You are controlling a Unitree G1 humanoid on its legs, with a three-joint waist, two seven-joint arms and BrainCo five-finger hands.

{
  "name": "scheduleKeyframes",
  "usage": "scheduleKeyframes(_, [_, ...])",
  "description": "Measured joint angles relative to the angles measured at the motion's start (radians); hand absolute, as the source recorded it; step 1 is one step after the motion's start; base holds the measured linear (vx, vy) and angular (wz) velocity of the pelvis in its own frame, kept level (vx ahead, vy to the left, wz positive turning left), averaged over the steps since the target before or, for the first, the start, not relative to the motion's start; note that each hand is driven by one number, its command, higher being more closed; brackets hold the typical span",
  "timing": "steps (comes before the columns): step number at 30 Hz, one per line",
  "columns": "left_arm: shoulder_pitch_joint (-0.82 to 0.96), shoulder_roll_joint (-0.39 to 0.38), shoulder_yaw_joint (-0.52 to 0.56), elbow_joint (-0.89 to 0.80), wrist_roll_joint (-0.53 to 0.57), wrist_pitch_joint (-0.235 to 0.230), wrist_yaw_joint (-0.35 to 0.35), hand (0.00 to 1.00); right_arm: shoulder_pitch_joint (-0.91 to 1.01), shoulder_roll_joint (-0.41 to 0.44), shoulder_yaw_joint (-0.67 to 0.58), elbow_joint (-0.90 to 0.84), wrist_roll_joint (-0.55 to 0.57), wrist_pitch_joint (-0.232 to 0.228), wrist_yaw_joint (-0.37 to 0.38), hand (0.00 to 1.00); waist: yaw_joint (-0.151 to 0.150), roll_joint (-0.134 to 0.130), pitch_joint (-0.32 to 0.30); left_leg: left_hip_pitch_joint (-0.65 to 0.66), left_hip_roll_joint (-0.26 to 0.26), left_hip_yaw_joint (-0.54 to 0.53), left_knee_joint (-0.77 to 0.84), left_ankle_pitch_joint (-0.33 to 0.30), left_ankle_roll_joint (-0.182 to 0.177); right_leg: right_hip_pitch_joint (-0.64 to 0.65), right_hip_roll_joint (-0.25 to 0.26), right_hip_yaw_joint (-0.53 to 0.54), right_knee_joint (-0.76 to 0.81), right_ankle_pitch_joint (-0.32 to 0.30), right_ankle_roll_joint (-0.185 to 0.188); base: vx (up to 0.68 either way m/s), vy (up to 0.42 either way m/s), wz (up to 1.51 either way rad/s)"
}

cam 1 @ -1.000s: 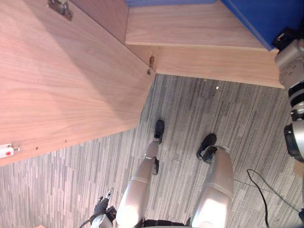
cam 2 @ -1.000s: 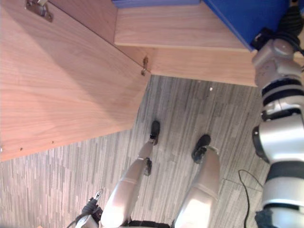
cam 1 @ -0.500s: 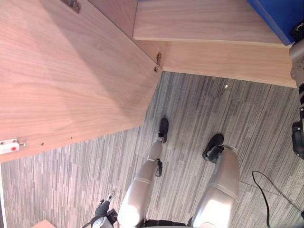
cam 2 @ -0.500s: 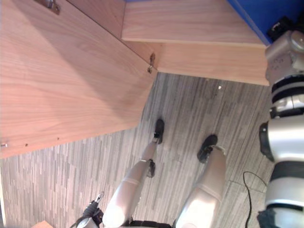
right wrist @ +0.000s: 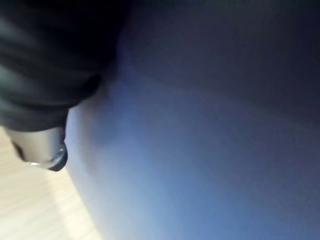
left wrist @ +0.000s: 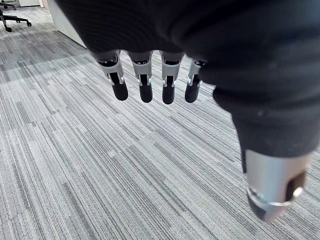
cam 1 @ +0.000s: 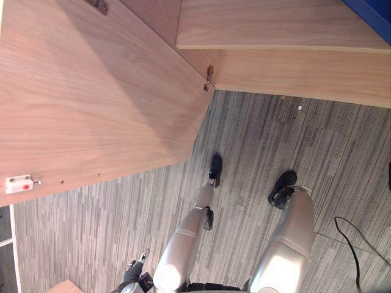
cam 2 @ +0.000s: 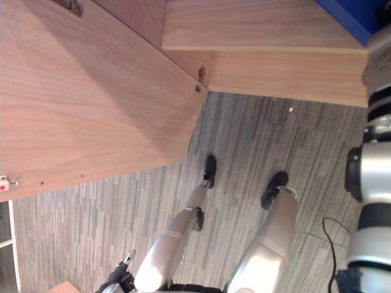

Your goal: Walk over to the cabinet, pick up the folder, carry it to the office cabinet, place the folder inside the office cabinet, then close the office cabinet door

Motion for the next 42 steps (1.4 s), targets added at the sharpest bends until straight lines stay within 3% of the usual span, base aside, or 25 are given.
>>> scheduleKeyframes(6, [0.0, -0.004, 0.028, 0.01, 0.0, -0.001, -0.025, 0.0, 0.0, -0.014, -0.011, -0.057, -0.039, -0.02, 0.101, 0.0, 0.002, 0.0, 0.0, 0.012, 0.005, 0.006, 0.002, 0.0, -0.002, 0.024, 0.0, -0.011, -0.012, -0.002, 0.005, -0.01, -0.132, -0.01])
scheduleKeyframes(10, [0.0, -0.002, 0.03, 0.016, 0.003, -0.001, -0.061, 0.0, -0.001, -0.034, 0.067, -0.123, -0.082, -0.017, 0.2, 0.0, 0.008, 0.0, 0.0, 0.023, 0.011, 0.014, 0.002, 0.008, 0.0, 0.039, 0.007, -0.012, -0.021, 0.001, 0.002, 0.02, -0.138, -0.07])
scheduleKeyframes(24, [-0.006, 0.014, 0.033, 0.056, 0.053, -0.001, -0.158, 0.0, -0.031, -0.102, 0.357, -0.129, -0.245, 0.08, 0.415, 0.0, 0.01, -0.012, -0.025, 0.072, 0.032, 0.032, 0.002, 0.023, 0.001, 0.103, 0.031, -0.023, -0.054, 0.001, 0.007, 0.01, -0.144, -0.07])
scheduleKeyframes(27, [-0.006, 0.023, 0.034, 0.057, 0.065, -0.001, -0.174, 0.0, -0.031, -0.101, 0.381, -0.126, -0.276, 0.083, 0.432, 0.0, 0.011, -0.025, -0.033, 0.073, 0.033, 0.033, 0.002, 0.022, 0.001, 0.107, 0.034, -0.023, -0.058, 0.001, 0.007, 0.01, -0.141, -0.03])
scheduleKeyframes(42, [-0.017, 0.02, 0.051, 0.069, 0.07, -0.002, -0.174, 0.0, -0.029, -0.066, 0.379, -0.004, -0.263, 0.087, 0.402, 0.0, 0.015, -0.026, -0.033, 0.093, 0.048, 0.052, 0.002, 0.014, 0.011, 0.135, 0.054, -0.029, -0.083, 0.005, 0.011, 0.01, -0.144, -0.04])
